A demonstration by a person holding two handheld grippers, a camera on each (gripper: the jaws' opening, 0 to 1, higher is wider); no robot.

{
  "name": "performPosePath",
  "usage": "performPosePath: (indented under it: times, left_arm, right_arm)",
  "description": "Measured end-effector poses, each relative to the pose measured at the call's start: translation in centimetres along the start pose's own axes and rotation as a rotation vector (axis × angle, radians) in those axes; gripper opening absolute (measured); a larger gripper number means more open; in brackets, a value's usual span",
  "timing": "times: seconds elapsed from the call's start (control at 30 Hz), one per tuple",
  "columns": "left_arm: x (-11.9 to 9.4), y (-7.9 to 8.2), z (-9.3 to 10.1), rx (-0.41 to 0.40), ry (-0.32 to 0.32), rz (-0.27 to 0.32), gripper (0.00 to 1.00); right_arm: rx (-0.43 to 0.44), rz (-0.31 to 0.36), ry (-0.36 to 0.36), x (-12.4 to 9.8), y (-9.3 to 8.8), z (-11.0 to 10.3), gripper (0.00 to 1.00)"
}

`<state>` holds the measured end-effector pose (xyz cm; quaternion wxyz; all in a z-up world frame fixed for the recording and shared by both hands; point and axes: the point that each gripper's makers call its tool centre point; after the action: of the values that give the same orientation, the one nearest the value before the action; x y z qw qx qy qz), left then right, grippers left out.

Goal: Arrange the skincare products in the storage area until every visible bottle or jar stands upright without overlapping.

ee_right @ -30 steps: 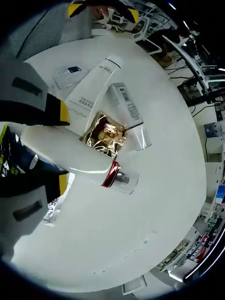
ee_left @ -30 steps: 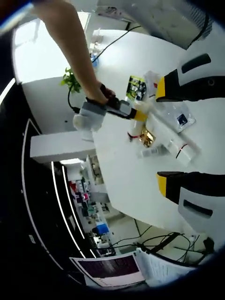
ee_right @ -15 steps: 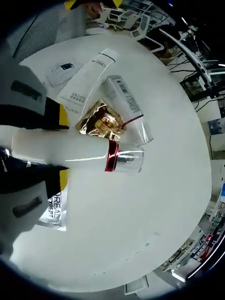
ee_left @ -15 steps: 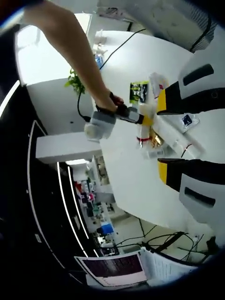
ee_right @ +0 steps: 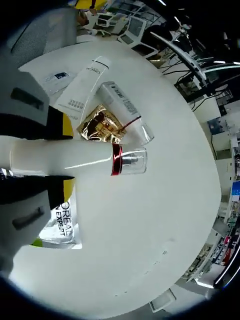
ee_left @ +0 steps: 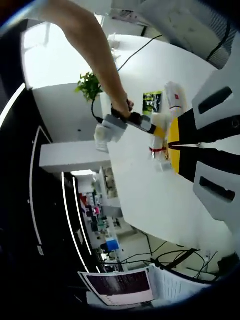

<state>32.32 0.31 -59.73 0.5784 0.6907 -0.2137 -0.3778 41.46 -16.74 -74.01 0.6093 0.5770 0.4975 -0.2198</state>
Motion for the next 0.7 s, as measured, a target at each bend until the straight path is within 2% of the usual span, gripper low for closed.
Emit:
performPosePath:
  times: [0.07,0.1,0.13,0.17,0.23,0.27,0.3,0.37,0.43,0.5,0.57,0.67,0.7]
  left_arm:
    - [0.1,0.3,0.2,-0.002,-0.006,0.007,0.00]
    - [0.1,0.6,0.7,-0.018,-0.034,0.021,0.00]
    - [0.2,1.2,1.6,-0.075,-0.090,0.037,0.00]
    - [0.3,1.6,1.8,-0.113,-0.096,0.049,0.00]
    - [0.6,2.1,1.8,-0.113,-0.114,0.056,0.00]
    - [0.8,2.0,2.8,-0.151,-0.163,0.025,0.00]
    - [1.2,2.1,3.2,-0.178,-0.190,0.024,0.00]
    - [2.1,2.3,4.3,-0.297,-0.277,0.011,0.00]
    - [3.0,2.2,4.8,-0.380,-0.336,-0.005,0.00]
    - [4.0,2.3,4.1,-0.353,-0.325,0.014,0.00]
    - [4.8,2.5,4.2,-0.370,-0.343,0.004,0.00]
    - [6.0,3.1,4.4,-0.357,-0.344,0.015,0.00]
    - [6.4,3.1,4.4,-0.356,-0.351,0.011,0.04]
  right_arm:
    - [0.099,0.060,0.040,-0.6,0.3,0.2,0.25]
    - [0.135,0.082,0.052,-0.8,0.4,0.4,0.25]
    - [0.188,0.105,0.068,-1.1,0.3,0.6,0.25]
    - [0.205,0.111,0.076,-1.3,0.3,0.7,0.25]
    - [0.307,0.157,0.121,-1.9,0.3,0.8,0.25]
    - [0.373,0.195,0.155,-2.3,0.5,0.9,0.24]
    - [0.434,0.222,0.183,-2.6,0.5,0.9,0.24]
    - [0.539,0.279,0.237,-3.2,0.5,1.1,0.24]
    - [0.645,0.334,0.290,-3.7,0.2,1.2,0.24]
    - [0.724,0.386,0.333,-4.3,-0.2,1.2,0.24]
    - [0.775,0.440,0.369,-5.0,-0.5,1.3,0.24]
    - [0.817,0.510,0.413,-6.3,-0.9,1.3,0.24]
    - [0.820,0.526,0.427,-6.7,-0.9,1.2,0.24]
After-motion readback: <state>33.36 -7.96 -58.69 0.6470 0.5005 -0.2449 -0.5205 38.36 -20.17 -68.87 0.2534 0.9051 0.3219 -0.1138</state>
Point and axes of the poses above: the point that each gripper's makers call its tool centre point, and the gripper's own axes: x roughly forward along the fingers, z roughly to its right, y roughly out of its top
